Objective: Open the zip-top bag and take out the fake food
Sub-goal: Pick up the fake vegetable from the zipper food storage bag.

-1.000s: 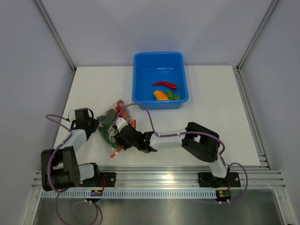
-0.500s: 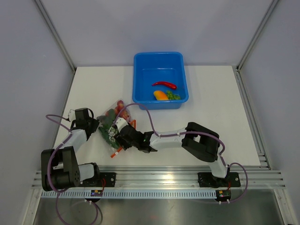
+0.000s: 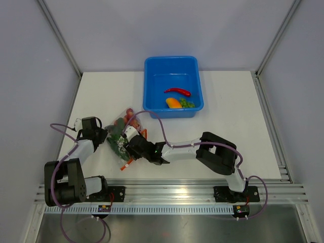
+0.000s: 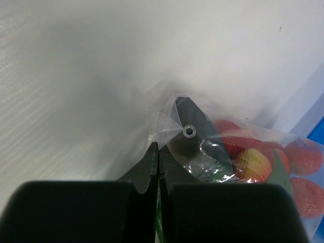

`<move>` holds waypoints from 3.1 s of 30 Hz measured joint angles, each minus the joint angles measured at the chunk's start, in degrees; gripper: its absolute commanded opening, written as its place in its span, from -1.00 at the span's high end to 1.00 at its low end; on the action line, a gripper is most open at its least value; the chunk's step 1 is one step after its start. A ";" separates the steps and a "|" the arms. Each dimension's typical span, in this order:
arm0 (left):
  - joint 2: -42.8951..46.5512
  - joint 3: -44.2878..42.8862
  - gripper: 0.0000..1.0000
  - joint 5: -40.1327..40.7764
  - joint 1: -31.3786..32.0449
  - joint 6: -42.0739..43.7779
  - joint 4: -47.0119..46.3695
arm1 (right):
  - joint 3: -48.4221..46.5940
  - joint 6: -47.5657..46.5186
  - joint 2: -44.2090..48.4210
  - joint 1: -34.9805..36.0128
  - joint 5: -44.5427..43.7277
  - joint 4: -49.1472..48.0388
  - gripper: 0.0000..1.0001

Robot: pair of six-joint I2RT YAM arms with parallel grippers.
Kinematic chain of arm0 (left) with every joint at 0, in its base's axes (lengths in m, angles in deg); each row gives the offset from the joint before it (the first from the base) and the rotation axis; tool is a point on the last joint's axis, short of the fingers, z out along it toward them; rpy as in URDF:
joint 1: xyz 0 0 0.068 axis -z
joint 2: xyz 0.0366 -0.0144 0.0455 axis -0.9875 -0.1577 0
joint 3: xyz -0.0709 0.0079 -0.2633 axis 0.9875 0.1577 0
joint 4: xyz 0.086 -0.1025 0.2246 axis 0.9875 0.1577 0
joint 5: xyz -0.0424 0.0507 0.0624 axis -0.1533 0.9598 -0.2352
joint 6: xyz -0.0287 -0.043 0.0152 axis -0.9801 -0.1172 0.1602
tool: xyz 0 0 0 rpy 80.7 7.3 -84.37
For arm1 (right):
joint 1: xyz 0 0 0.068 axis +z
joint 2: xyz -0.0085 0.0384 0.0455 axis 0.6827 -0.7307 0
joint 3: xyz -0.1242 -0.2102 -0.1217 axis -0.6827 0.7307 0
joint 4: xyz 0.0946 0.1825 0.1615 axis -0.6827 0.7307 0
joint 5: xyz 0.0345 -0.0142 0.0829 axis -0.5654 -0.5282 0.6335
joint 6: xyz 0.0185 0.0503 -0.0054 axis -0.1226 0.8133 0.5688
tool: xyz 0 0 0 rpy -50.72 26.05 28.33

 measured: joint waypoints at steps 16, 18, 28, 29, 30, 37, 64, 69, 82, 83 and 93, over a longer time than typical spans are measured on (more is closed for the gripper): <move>0.35 -0.11 1.00 0.57 0.11 0.02 0.35 | -3.02 0.76 -3.54 -2.14 0.72 0.98 0.48; 0.35 -0.33 1.00 0.68 0.11 0.00 0.55 | -3.02 0.96 -3.58 -2.56 0.70 0.98 0.53; 1.42 -0.68 1.00 1.95 0.35 -1.44 2.01 | 0.15 2.67 -0.17 -2.89 0.17 1.16 0.68; 1.95 -0.66 1.00 2.19 0.35 -1.66 2.12 | 0.48 3.10 0.37 -3.02 0.24 1.44 0.69; 2.71 -0.59 1.00 2.54 0.39 -2.01 2.14 | 0.68 3.76 1.14 -3.28 0.33 2.10 0.68; 11.58 4.50 1.00 5.42 0.39 -4.66 -0.09 | 0.79 7.87 4.48 -6.60 3.69 5.81 0.69; 11.15 6.08 1.00 9.49 0.39 -7.91 -0.96 | 5.03 11.47 21.81 -19.37 13.86 17.35 0.76; 11.08 5.77 1.00 9.92 0.39 -8.07 -0.33 | 6.73 11.50 25.94 -22.88 15.80 17.73 0.77; 7.78 3.69 1.00 9.81 0.39 -8.04 1.18 | 11.10 11.50 35.41 -28.17 16.15 17.70 0.77; 7.67 3.67 1.00 9.70 0.39 -8.04 1.22 | 11.32 11.52 35.98 -28.44 16.00 17.66 0.78; 7.65 3.63 1.00 9.22 0.39 -8.04 2.10 | 13.75 11.58 38.95 -31.56 14.43 17.16 0.86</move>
